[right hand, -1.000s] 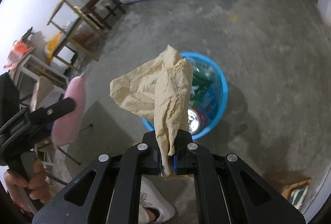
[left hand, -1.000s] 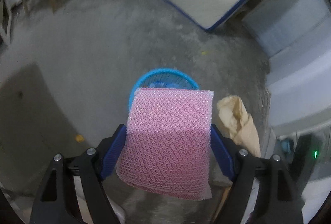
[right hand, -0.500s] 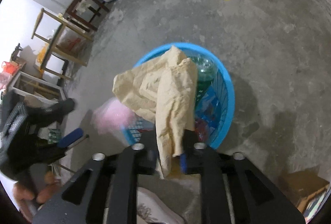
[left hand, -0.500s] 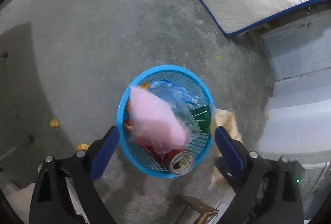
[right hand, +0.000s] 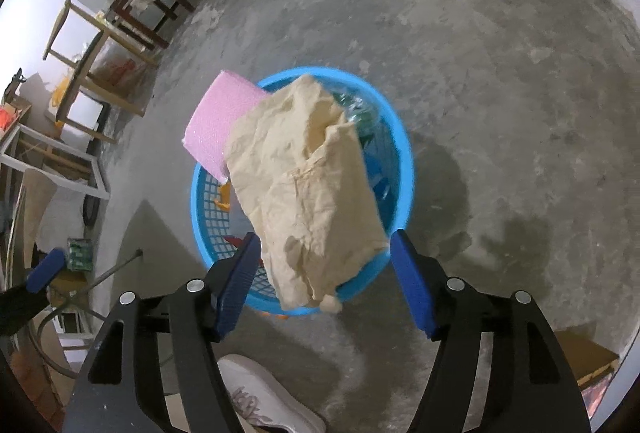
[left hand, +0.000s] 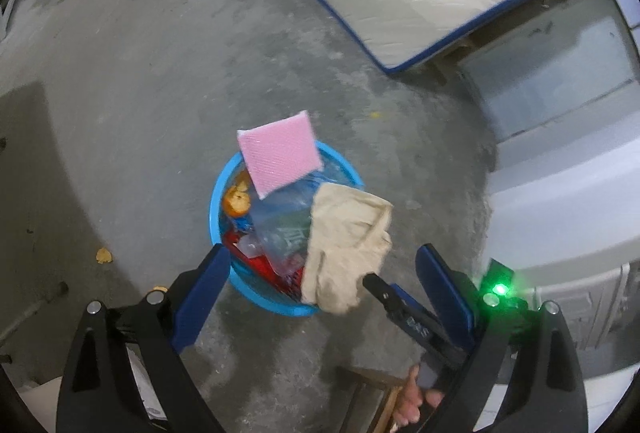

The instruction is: Collect trash

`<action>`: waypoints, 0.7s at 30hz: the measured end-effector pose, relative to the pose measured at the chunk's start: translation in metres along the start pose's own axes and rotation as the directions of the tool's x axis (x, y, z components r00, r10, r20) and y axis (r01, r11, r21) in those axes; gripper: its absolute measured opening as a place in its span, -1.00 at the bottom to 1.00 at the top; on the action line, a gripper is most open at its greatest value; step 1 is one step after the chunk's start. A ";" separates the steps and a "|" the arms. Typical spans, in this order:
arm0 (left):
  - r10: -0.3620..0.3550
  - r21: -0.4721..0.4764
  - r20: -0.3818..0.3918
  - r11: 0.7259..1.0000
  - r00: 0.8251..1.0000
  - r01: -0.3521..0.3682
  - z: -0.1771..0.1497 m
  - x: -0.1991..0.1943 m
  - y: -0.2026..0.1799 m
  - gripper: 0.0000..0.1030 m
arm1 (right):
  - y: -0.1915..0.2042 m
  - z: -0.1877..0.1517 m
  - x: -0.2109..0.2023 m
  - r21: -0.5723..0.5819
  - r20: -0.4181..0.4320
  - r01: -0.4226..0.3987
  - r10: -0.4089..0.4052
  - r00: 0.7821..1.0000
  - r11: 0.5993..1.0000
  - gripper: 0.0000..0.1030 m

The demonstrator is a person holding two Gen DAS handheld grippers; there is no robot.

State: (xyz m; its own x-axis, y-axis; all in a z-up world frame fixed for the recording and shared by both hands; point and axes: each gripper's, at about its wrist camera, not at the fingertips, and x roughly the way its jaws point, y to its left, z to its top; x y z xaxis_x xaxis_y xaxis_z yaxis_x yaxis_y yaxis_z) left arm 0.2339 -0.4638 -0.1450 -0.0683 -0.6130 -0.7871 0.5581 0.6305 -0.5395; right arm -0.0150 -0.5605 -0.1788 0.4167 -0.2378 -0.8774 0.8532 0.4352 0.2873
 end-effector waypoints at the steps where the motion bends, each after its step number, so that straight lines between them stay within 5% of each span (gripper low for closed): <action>1: -0.007 0.017 0.008 1.000 1.000 0.007 -0.005 -0.009 -0.002 0.78 | -0.001 -0.001 -0.005 0.004 0.014 -0.001 0.001 1.000 1.000 0.25; 8: -0.040 0.148 0.073 0.989 0.997 0.028 -0.039 -0.075 -0.020 0.78 | 0.002 -0.012 -0.035 -0.008 0.085 -0.020 0.021 0.996 1.000 0.23; 15: -0.023 0.251 0.182 0.968 0.983 -0.024 -0.089 -0.161 -0.015 0.78 | 0.038 -0.042 -0.092 -0.129 0.143 -0.048 0.066 0.987 0.991 0.23; 19: 0.051 0.250 0.272 0.960 0.961 -0.122 -0.122 -0.209 0.000 0.81 | 0.076 -0.074 -0.130 -0.257 0.171 -0.063 0.109 0.979 0.964 0.39; 21: 0.123 0.223 0.343 0.952 0.931 -0.208 -0.142 -0.236 0.007 0.86 | 0.096 -0.093 -0.150 -0.322 0.198 -0.068 0.138 0.970 0.944 0.59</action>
State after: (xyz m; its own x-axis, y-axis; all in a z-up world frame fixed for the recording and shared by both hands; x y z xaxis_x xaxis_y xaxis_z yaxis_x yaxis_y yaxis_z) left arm 0.1367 -0.2470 -0.0056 0.2888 -0.6563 -0.6970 0.7302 0.6219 -0.2830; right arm -0.0253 -0.4020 -0.0555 0.5841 -0.3432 -0.7356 0.6763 0.7069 0.2072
